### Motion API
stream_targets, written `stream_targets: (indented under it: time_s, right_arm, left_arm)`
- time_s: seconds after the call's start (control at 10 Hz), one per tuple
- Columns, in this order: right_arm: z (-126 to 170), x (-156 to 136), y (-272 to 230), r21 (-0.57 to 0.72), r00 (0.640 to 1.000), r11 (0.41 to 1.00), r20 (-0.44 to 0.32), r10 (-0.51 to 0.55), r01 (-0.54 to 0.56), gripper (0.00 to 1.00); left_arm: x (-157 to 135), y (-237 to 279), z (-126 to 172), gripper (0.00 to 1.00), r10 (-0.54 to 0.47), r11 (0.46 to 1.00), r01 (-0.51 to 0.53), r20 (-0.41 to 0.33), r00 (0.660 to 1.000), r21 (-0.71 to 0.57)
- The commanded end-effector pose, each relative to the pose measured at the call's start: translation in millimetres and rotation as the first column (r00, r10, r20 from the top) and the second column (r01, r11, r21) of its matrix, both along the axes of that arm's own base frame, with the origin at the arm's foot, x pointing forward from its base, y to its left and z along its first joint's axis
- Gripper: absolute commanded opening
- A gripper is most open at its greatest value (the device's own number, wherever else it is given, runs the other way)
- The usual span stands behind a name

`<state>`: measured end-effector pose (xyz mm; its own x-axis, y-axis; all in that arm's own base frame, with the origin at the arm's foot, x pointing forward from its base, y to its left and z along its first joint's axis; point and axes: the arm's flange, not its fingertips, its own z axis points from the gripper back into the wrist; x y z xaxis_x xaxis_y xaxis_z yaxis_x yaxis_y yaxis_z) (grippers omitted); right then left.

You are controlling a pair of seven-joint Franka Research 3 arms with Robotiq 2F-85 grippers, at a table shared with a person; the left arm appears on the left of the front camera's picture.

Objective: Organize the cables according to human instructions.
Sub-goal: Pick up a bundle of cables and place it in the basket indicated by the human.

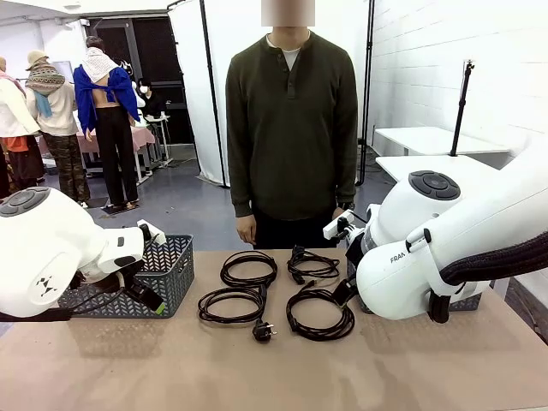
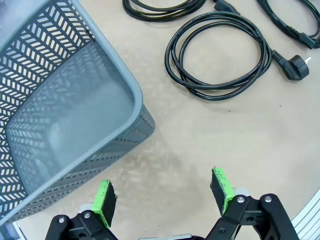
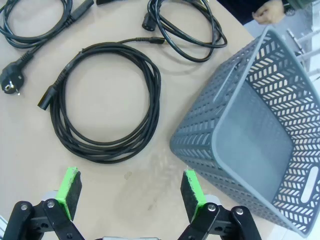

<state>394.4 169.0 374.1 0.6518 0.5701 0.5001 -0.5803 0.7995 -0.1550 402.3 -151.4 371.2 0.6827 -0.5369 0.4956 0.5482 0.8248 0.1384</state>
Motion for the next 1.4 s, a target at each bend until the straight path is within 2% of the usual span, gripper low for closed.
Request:
stream_targets:
  time_s: [0.0, 0.5, 0.9, 1.3]
  right_arm:
    - [7.3, 3.0, -3.3, 0.012, 0.999, 0.999, -0.005, 0.038, -0.038, 1.0]
    - [59.8, 12.9, -42.2, 0.084, 0.98, 0.977, -0.025, 0.197, -0.195, 1.0]
    - [84.4, 11.6, -75.2, 0.158, 0.941, 0.929, 0.0, 0.338, -0.334, 1.0]
    - [98.1, 1.7, -94.8, 0.205, 0.921, 0.9, 0.022, 0.389, -0.385, 1.0]
  left_arm:
    - [-1.6, 2.8, 5.8, 1.0, -0.007, 1.0, 0.008, 0.013, 1.0, -0.021]
    - [-4.8, 23.2, 50.4, 1.0, -0.054, 0.992, 0.061, 0.068, 0.996, -0.111]
    - [-11.1, 44.6, 90.5, 1.0, -0.188, 0.961, 0.2, 0.078, 0.979, -0.193]
    - [-16.6, 63.3, 101.9, 1.0, -0.214, 0.948, 0.234, 0.11, 0.97, -0.215]
